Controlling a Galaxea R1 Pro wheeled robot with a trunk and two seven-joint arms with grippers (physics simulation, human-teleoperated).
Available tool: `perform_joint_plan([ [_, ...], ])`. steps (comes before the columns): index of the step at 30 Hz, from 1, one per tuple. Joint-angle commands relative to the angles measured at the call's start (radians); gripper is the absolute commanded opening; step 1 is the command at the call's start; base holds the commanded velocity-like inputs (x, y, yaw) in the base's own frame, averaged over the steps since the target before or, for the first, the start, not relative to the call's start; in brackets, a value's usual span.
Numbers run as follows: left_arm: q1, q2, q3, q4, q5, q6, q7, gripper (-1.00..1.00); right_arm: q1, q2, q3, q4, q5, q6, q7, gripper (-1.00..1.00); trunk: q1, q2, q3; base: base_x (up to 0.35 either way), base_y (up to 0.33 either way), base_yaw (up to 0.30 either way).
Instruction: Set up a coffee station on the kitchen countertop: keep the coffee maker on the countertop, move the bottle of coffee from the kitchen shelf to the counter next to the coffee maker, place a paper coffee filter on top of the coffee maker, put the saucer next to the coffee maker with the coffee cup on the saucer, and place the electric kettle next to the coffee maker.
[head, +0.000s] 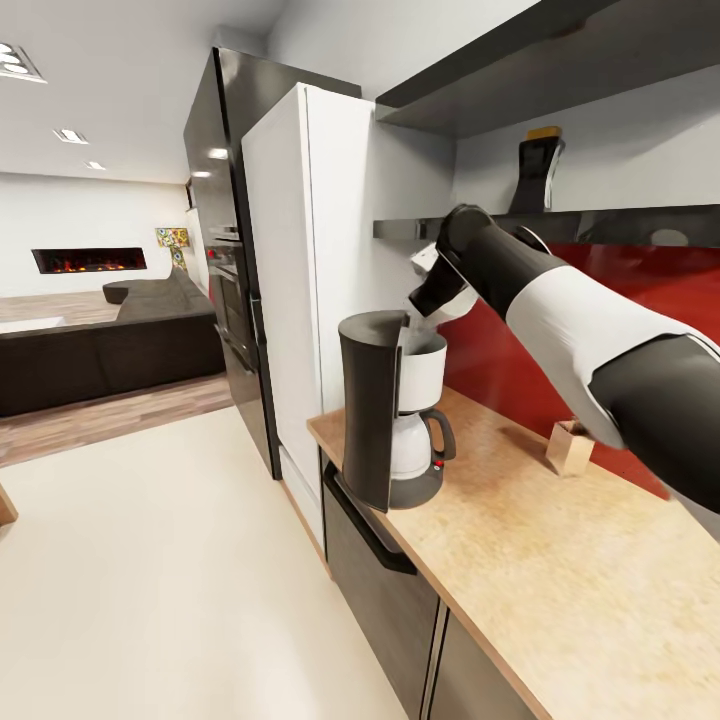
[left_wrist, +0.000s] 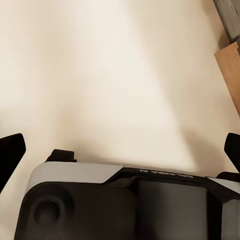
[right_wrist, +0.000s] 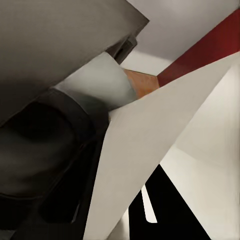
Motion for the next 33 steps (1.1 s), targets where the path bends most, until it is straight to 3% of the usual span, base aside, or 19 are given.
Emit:
perform_joint_plan([
  [1,0.0,-0.001,0.003,-0.002,0.002,-0.001,0.0,1.0,-0.001,-0.006,0.003,-0.001,0.007,0.003,0.008,-1.0,0.0,-0.001,-0.001,0.0,0.0,0.0],
  [6,0.0,-0.001,0.003,-0.002,0.002,-0.001,0.0,1.0,-0.001,-0.03,0.003,-0.001,0.007,0.003,0.008,-1.0,0.0,-0.001,-0.001,0.0,0.0,0.0],
  [11,0.001,0.0,0.006,-0.001,0.002,-0.003,0.0,1.0,-0.017,-0.021,0.009,0.022,0.013,0.001,-0.006,-1.0,0.0,-0.001,-0.001,0.0,0.0,0.0],
  [16,0.001,0.0,0.007,0.0,0.003,-0.004,0.0,1.0,-0.022,-0.02,0.018,0.05,0.014,0.0,0.022,-1.0,0.0,-0.001,-0.001,0.0,0.0,0.0],
  [17,0.001,0.0,0.007,0.0,0.003,-0.004,0.0,1.0,-0.023,-0.02,0.037,0.062,0.015,0.0,0.056,-1.0,0.0,-0.001,-0.001,0.0,0.0,0.0],
  [19,0.001,0.0,0.007,0.0,0.003,-0.004,0.0,1.0,-0.023,-0.02,0.121,0.061,0.014,-0.001,0.125,-1.0,0.0,-0.001,-0.001,0.0,0.0,0.0],
  [22,0.001,0.0,0.007,0.0,0.003,-0.004,0.0,1.0,-0.024,-0.02,0.172,0.06,0.014,-0.002,0.175,-1.0,0.0,-0.001,-0.001,0.0,0.0,0.0],
  [33,0.001,0.0,0.006,0.002,0.003,-0.003,0.0,1.0,-0.024,-0.02,0.196,0.058,0.012,-0.003,0.209,-1.0,0.0,-0.001,-0.001,0.0,0.0,0.0],
])
